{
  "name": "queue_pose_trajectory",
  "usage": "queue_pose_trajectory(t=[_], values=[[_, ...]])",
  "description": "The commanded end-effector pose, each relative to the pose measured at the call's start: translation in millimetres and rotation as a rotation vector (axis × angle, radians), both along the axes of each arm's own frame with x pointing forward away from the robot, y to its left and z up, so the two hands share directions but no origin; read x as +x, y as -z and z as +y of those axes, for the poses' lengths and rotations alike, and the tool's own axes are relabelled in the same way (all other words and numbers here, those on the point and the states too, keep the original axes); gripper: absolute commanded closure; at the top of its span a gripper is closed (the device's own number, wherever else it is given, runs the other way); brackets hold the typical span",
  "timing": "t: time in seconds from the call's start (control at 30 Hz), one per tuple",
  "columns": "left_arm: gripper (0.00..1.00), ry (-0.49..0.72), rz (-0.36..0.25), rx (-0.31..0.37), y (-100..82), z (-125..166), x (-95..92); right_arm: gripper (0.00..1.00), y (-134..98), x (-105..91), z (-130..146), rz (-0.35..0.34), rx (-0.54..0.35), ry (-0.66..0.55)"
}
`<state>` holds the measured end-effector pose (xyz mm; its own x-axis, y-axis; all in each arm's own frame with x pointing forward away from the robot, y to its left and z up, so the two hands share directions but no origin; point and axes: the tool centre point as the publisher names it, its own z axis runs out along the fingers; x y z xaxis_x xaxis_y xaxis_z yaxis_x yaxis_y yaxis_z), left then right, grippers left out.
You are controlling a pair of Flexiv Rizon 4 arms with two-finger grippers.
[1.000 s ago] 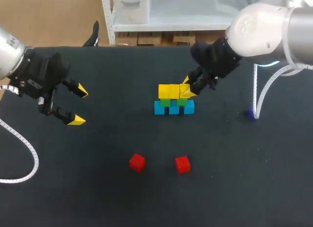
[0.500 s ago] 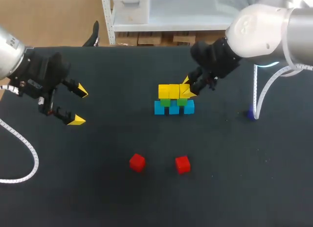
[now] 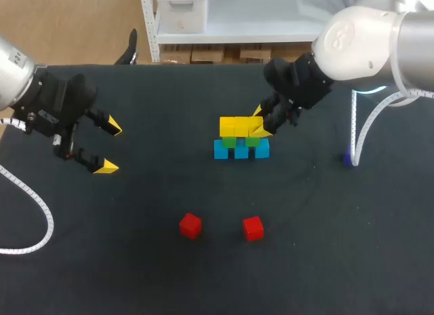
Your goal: Place the blue cubes, place green cubes on the blue cubes, place the yellow cubes on the green cubes, then place the red cubes on the yellow cubes, and place purple cube on the red cubes.
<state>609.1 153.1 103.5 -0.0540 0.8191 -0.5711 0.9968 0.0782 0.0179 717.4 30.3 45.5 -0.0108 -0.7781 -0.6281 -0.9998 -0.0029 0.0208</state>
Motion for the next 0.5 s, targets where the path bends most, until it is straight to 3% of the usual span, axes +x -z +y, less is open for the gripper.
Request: queue_pose_trajectory(t=[0.03, 0.3, 0.5], values=[[0.0, 0.003, -0.001, -0.003, 0.4, 1, 0.2, 0.0, 0, 1.1, 1, 0.001, -0.002, 0.002], [0.0, 0.003, -0.001, -0.003, 0.4, 1, 0.2, 0.0, -5, 1.1, -3, -0.002, 0.0, 0.011], [0.0, 0.003, -0.001, -0.003, 0.4, 1, 0.2, 0.0, -18, -4.3, -24, -0.002, 0.013, 0.024]])
